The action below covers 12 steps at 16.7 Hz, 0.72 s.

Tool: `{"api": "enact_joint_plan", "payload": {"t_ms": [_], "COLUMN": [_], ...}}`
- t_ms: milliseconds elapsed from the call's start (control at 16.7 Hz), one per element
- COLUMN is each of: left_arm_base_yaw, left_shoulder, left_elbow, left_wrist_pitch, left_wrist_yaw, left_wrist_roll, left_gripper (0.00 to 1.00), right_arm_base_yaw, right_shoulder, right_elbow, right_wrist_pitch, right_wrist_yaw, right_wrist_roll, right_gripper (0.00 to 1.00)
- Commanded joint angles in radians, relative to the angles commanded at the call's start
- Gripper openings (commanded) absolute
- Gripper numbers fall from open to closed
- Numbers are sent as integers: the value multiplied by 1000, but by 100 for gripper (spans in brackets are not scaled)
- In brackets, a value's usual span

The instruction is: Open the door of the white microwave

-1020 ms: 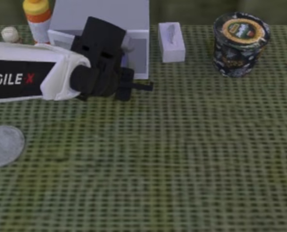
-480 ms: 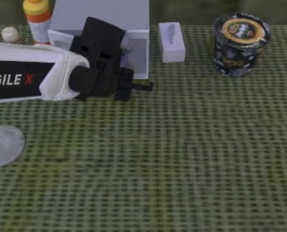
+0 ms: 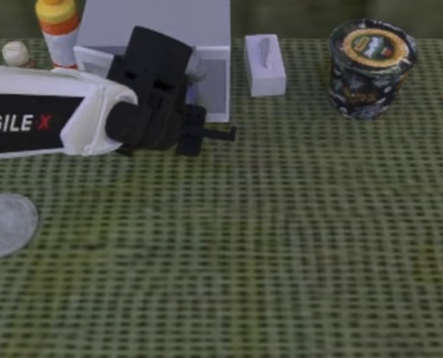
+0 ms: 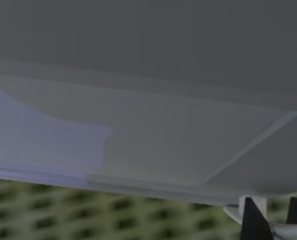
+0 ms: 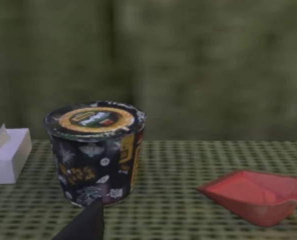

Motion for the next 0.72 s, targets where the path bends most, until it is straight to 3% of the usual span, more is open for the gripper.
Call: {"api": "enact_joint_plan", "payload": {"t_ms": [720], "left_arm_base_yaw": [5], "left_shoulder": [-11], "left_elbow": [-26], "left_wrist_pitch": [6], "left_wrist_yaw": [21], "left_wrist_roll": [28], "left_gripper": [0], "right_arm_base_yaw": [0], "right_shoulder": [0], "right_elbow": [0], "right_wrist_pitch": [0], "right_wrist_yaw": [0], "right_wrist_roll": [0], "right_gripper": [100]}}
